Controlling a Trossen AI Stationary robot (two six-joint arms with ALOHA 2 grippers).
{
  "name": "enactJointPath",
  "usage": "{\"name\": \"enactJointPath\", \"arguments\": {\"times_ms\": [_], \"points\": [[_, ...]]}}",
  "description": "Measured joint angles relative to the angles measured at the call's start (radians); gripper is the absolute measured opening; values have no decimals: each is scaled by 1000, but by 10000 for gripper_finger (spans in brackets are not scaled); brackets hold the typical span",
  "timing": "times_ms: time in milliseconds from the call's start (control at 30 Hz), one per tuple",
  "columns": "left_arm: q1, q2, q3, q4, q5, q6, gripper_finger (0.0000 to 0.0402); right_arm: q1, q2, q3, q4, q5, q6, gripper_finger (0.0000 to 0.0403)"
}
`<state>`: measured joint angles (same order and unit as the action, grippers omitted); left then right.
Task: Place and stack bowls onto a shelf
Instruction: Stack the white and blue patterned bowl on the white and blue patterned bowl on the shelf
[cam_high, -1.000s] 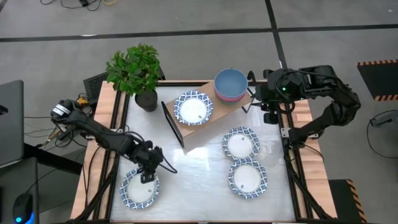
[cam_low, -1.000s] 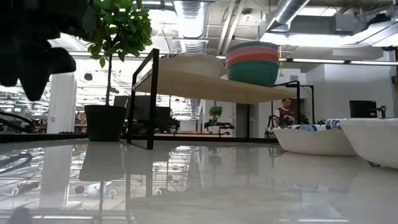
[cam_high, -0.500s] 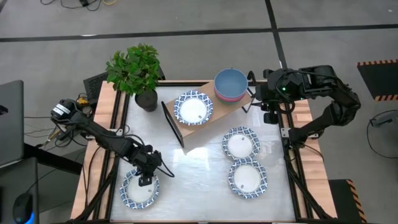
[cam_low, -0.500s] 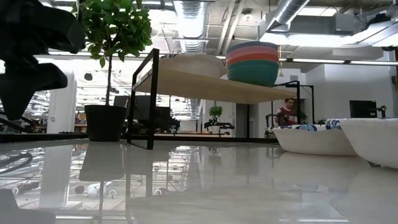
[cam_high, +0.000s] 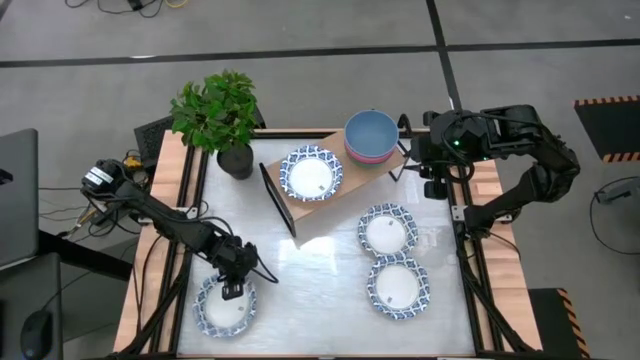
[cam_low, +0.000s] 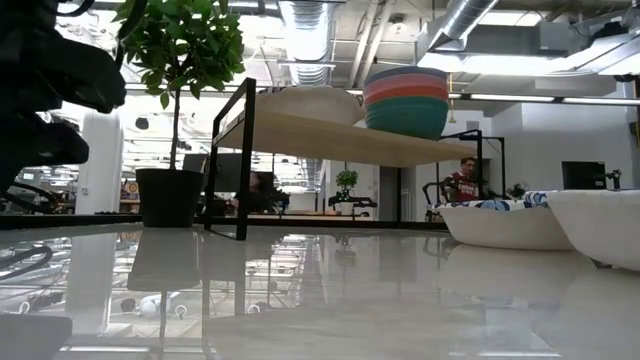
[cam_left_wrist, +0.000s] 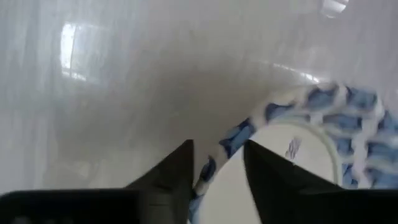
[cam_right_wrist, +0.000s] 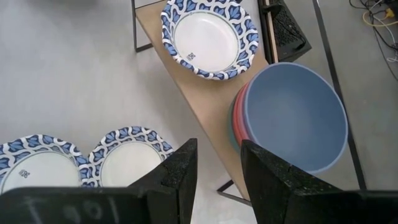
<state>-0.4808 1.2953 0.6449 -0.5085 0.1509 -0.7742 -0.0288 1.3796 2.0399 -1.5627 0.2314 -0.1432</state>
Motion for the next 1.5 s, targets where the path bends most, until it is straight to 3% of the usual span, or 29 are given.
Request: {"name": "enactJointPath", "arguments": {"times_ms": [167, 433, 600, 933, 1100, 1267, 1500], "points": [[0, 0, 0, 2, 2, -42, 16, 0, 0, 0, 0, 0, -17, 150], [16, -6, 12, 67, -12, -353, 2, 0, 0, 0, 0, 0, -19, 150], [35, -6, 145, 79, -116, -476, 0, 0, 0, 0, 0, 0, -23, 150], [138, -7, 541, -32, -288, -391, 0, 0, 0, 0, 0, 1, -41, 150], [210, -8, 698, -173, -499, -316, 0, 0, 0, 0, 0, 1, -41, 150], [326, -8, 752, -212, -681, -253, 0, 0, 0, 0, 2, 1, -41, 150], [519, 19, 751, -219, -682, -223, 0, 0, 0, 0, 3, 1, -29, 150]]}}
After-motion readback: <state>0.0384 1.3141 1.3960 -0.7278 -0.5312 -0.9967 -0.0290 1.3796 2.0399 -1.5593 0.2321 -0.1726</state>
